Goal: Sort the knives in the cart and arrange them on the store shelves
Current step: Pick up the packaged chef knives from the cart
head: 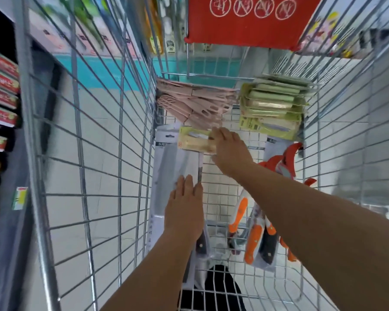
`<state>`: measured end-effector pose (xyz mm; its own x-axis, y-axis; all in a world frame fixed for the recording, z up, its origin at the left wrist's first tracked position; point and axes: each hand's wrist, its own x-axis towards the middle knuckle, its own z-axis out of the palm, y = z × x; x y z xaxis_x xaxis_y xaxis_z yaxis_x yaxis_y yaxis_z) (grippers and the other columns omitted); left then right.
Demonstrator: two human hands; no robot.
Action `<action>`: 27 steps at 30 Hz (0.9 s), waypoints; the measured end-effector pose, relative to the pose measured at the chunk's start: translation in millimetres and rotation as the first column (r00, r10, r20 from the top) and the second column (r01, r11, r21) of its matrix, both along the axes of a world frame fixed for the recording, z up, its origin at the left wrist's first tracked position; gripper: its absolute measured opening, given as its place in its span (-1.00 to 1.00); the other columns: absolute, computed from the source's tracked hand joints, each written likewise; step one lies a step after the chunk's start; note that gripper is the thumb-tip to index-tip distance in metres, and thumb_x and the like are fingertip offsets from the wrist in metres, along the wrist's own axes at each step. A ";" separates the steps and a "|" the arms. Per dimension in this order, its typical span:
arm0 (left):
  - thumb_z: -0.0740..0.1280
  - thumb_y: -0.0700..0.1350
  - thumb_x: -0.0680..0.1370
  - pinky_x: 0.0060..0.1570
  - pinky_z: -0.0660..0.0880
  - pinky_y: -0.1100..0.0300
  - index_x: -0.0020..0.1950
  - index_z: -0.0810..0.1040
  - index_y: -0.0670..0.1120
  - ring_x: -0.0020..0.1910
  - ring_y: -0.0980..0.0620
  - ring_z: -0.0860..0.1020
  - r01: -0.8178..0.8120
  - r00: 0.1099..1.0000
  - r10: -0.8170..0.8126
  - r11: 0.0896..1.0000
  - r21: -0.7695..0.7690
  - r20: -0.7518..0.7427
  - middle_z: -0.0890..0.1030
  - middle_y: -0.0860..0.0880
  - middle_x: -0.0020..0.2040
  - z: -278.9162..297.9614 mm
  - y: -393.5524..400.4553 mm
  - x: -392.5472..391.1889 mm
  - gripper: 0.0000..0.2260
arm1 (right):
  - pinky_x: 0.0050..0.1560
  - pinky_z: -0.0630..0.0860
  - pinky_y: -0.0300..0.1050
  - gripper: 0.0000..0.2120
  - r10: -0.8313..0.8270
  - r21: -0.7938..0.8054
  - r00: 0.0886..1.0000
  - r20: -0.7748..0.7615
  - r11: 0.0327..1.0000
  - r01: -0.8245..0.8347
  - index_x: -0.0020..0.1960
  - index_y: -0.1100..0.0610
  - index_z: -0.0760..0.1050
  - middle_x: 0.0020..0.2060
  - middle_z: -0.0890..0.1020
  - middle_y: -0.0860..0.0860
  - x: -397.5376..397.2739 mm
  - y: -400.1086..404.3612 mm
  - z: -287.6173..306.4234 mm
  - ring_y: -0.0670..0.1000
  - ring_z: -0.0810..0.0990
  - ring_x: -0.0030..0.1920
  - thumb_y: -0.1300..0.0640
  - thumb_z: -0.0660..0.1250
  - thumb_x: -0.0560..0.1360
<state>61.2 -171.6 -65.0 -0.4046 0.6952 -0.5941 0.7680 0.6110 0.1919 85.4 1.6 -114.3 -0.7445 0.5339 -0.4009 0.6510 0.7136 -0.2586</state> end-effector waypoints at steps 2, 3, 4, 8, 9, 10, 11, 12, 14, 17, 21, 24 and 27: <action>0.16 -0.23 0.59 0.48 -0.03 0.02 0.52 0.02 -0.11 0.54 -0.11 -0.19 -0.007 1.000 0.007 1.000 0.012 0.008 -0.12 -0.10 0.56 -0.1 0.9 -0.8 -0.46 | 0.27 0.34 0.06 -0.45 0.024 0.032 1.000 0.006 0.999 -0.024 0.44 0.12 0.17 0.38 0.29 0.11 -7.2 2.3 -4.2 0.18 0.30 0.34 0.19 0.28 0.50; 0.18 -0.23 0.59 0.48 -0.01 0.02 0.52 0.03 -0.11 0.54 -0.10 -0.19 -0.010 1.000 0.010 1.000 0.015 0.015 -0.11 -0.10 0.56 -0.5 1.7 -1.4 -0.46 | 0.25 0.35 0.05 -0.48 0.038 0.067 0.999 0.011 0.997 -0.038 0.42 0.14 0.20 0.36 0.31 0.12 -9.3 3.9 -5.6 0.18 0.31 0.31 0.19 0.27 0.50; 0.19 -0.24 0.58 0.49 0.01 0.03 0.52 0.04 -0.10 0.54 -0.10 -0.19 -0.016 1.000 0.015 1.000 0.011 0.024 -0.11 -0.09 0.56 -0.4 2.3 -2.1 -0.45 | 0.24 0.36 0.04 -0.51 0.045 0.094 0.999 0.015 0.994 -0.046 0.40 0.16 0.23 0.33 0.33 0.14 -10.8 5.3 -6.6 0.19 0.33 0.29 0.19 0.25 0.51; 0.28 -0.23 0.55 0.49 0.11 0.05 0.53 0.01 -0.09 0.54 -0.09 -0.20 -0.019 0.999 0.020 1.000 -0.015 0.048 -0.13 -0.07 0.56 0.6 3.8 -3.5 -0.37 | 0.25 0.35 0.02 -0.53 0.037 0.086 0.999 0.007 0.996 -0.037 0.33 0.20 0.31 0.28 0.35 0.19 -12.6 9.0 -4.1 0.20 0.34 0.25 0.08 0.30 0.47; 0.29 -0.22 0.55 0.48 0.12 0.06 0.53 0.01 -0.09 0.54 -0.09 -0.19 -0.015 0.999 0.016 1.000 -0.017 0.045 -0.12 -0.07 0.56 0.7 3.7 -3.3 -0.36 | 0.27 0.33 0.01 -0.50 0.031 0.070 0.999 -0.009 0.997 -0.030 0.33 0.21 0.30 0.29 0.33 0.20 -12.3 9.4 -2.3 0.20 0.33 0.25 0.05 0.32 0.46; 0.29 -0.21 0.56 0.48 0.13 0.06 0.52 0.01 -0.09 0.54 -0.09 -0.19 -0.015 0.999 0.016 1.000 -0.018 0.042 -0.12 -0.08 0.56 1.3 3.7 -2.7 -0.37 | 0.28 0.32 0.01 -0.47 0.018 0.059 0.999 -0.038 0.998 -0.016 0.34 0.22 0.29 0.31 0.32 0.21 -12.3 9.9 0.6 0.21 0.33 0.26 0.03 0.32 0.46; 0.28 -0.20 0.56 0.48 0.13 0.06 0.52 0.01 -0.09 0.54 -0.09 -0.18 -0.016 0.999 0.017 1.000 -0.018 0.041 -0.11 -0.08 0.56 2.3 3.5 -1.8 -0.37 | 0.29 0.32 0.01 -0.45 0.000 0.056 0.997 -0.071 0.998 0.004 0.36 0.22 0.28 0.32 0.31 0.21 -12.4 10.8 3.4 0.21 0.34 0.26 0.02 0.33 0.46; 0.28 -0.21 0.56 0.48 0.13 0.05 0.52 0.01 -0.09 0.54 -0.10 -0.18 -0.016 0.999 0.017 1.000 -0.017 0.040 -0.11 -0.09 0.55 3.6 3.4 -0.6 -0.37 | 0.29 0.33 0.03 -0.42 -0.015 0.062 0.994 -0.104 0.998 0.022 0.38 0.23 0.25 0.32 0.30 0.22 -12.7 12.0 7.3 0.22 0.34 0.27 0.02 0.33 0.47; 0.26 -0.24 0.55 0.49 0.12 0.04 0.52 0.02 -0.10 0.54 -0.11 -0.18 -0.023 0.999 0.023 1.000 -0.007 0.038 -0.10 -0.10 0.55 5.2 2.9 1.7 -0.38 | 0.30 0.32 0.04 -0.39 -0.014 0.085 0.990 -0.142 0.996 0.026 0.41 0.22 0.21 0.34 0.29 0.21 -14.3 14.7 16.1 0.22 0.34 0.27 0.00 0.33 0.48; 0.22 -0.27 0.56 0.49 0.09 0.03 0.53 0.01 -0.09 0.54 -0.11 -0.20 -0.031 0.999 0.030 1.000 0.005 0.033 -0.11 -0.09 0.56 4.7 2.2 2.9 -0.39 | 0.25 0.33 0.01 -0.49 -0.011 0.086 0.979 -0.202 0.996 0.029 0.33 0.18 0.31 0.29 0.33 0.18 -11.7 20.5 29.8 0.21 0.36 0.22 0.04 0.35 0.45; 0.24 -0.25 0.55 0.49 0.12 0.03 0.53 -0.01 -0.08 0.54 -0.13 -0.19 -0.005 1.000 0.005 1.000 -0.027 0.005 -0.11 -0.10 0.55 3.1 3.3 3.4 -0.37 | 0.23 0.38 0.05 -0.51 -0.051 0.196 0.975 -0.215 0.976 0.094 0.31 0.05 0.29 0.22 0.38 0.18 7.2 48.2 48.6 0.21 0.37 0.17 0.09 0.31 0.41; 0.28 -0.20 0.53 0.48 0.14 0.03 0.50 0.06 -0.12 0.54 -0.16 -0.09 -0.001 0.999 -0.002 0.997 -0.079 -0.040 0.00 -0.13 0.52 4.4 13.3 6.0 -0.39 | 0.23 0.35 0.08 -0.47 -0.098 0.327 0.981 -0.165 0.933 0.148 0.35 0.03 0.28 0.18 0.39 0.21 23.7 85.4 63.3 0.23 0.38 0.16 0.08 0.32 0.41; 0.30 -0.14 0.53 0.47 0.14 0.02 0.48 0.12 -0.13 0.51 -0.17 0.03 -0.035 0.997 0.027 0.994 -0.108 -0.076 0.08 -0.14 0.48 5.8 25.7 7.6 -0.42 | 0.28 0.32 0.12 -0.46 -0.119 0.407 0.983 -0.142 0.898 0.168 0.37 0.06 0.30 0.20 0.37 0.24 37.8 116.8 74.9 0.27 0.36 0.20 0.13 0.33 0.42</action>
<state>68.7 -145.9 -59.2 -0.4705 0.6147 -0.6331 0.7581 0.6487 0.0664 123.2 118.4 -39.4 -0.6737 0.7379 -0.0387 0.7390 0.6728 -0.0348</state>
